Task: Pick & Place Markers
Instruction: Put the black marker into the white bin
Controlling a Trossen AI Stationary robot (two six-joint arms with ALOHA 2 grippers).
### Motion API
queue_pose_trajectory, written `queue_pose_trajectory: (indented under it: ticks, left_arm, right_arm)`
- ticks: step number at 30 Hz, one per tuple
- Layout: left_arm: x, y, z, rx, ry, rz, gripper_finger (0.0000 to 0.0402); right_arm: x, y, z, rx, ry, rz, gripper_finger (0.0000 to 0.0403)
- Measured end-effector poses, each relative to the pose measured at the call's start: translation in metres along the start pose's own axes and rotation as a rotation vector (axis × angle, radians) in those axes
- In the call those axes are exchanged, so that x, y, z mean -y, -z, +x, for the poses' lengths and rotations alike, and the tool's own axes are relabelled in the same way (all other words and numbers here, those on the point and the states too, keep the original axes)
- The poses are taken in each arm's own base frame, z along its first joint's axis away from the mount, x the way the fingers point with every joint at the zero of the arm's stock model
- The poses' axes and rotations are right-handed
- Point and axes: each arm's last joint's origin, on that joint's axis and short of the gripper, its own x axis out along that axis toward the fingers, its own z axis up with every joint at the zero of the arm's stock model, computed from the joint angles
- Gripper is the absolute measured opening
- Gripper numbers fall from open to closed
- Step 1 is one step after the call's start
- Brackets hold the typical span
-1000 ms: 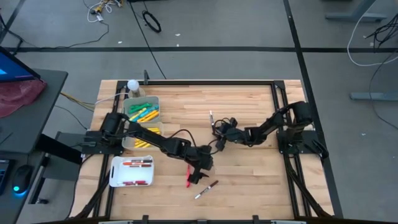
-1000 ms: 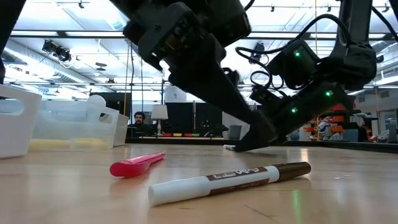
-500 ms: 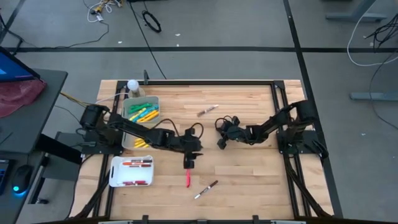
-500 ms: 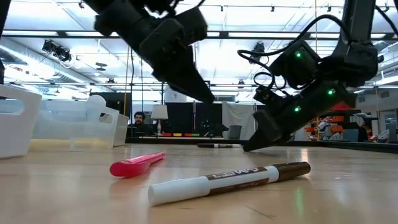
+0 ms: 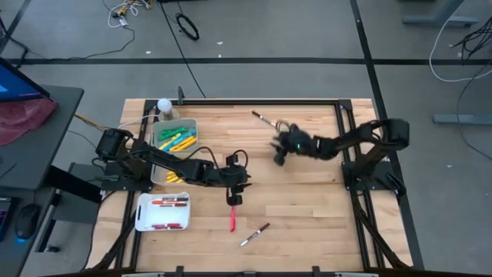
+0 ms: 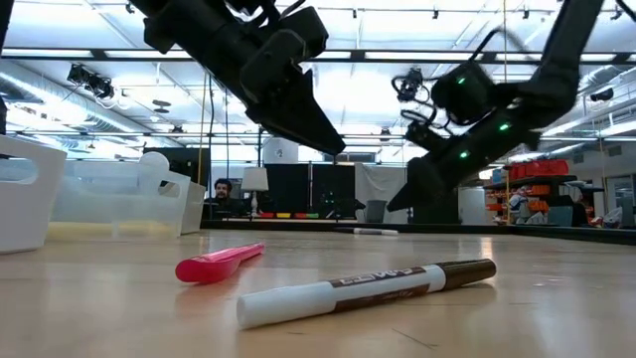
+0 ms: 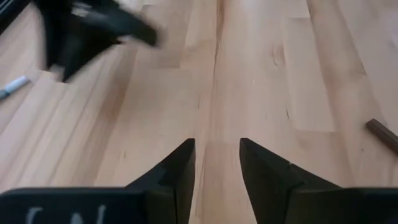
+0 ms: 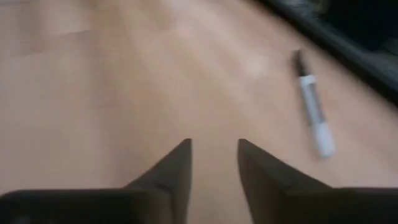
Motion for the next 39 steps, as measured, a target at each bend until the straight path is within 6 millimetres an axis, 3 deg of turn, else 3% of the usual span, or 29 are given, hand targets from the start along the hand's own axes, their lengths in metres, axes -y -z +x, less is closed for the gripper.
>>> queue_pose_trajectory:
  ticks: [8,15,21,26,32,36,39]
  left_arm:
    - [0.0,0.001,0.0,-0.005,-0.012,0.005,0.0131]
    - [0.0,0.001,0.0,-0.008,-0.018,0.003,0.0131]
    - [0.001,0.001,0.0,-0.01,-0.007,0.004,0.0131]
    - [0.001,0.001,0.0,-0.01,-0.008,0.003,0.0131]
    - [0.001,0.001,0.0,-0.01,-0.008,0.005,0.0131]
    - [0.001,0.001,0.0,-0.01,-0.008,0.006,0.0131]
    - [0.001,0.001,0.0,-0.01,-0.008,0.004,0.0131]
  right_arm:
    - [0.072,-0.022,0.04,-0.05,0.168,0.127,0.0246]
    - [0.118,-0.05,0.063,-0.272,0.219,0.179,0.0254]
    - [0.145,-0.047,0.07,-0.35,0.091,0.18,0.0236]
    - [0.146,-0.044,0.069,-0.365,0.05,0.061,0.0205]
    - [0.152,-0.039,0.068,-0.4,0.023,-0.053,0.012]
    - [0.164,-0.036,0.065,-0.399,0.019,-0.028,0.0056]
    - [0.171,-0.034,0.063,-0.402,0.028,-0.005,0.003]
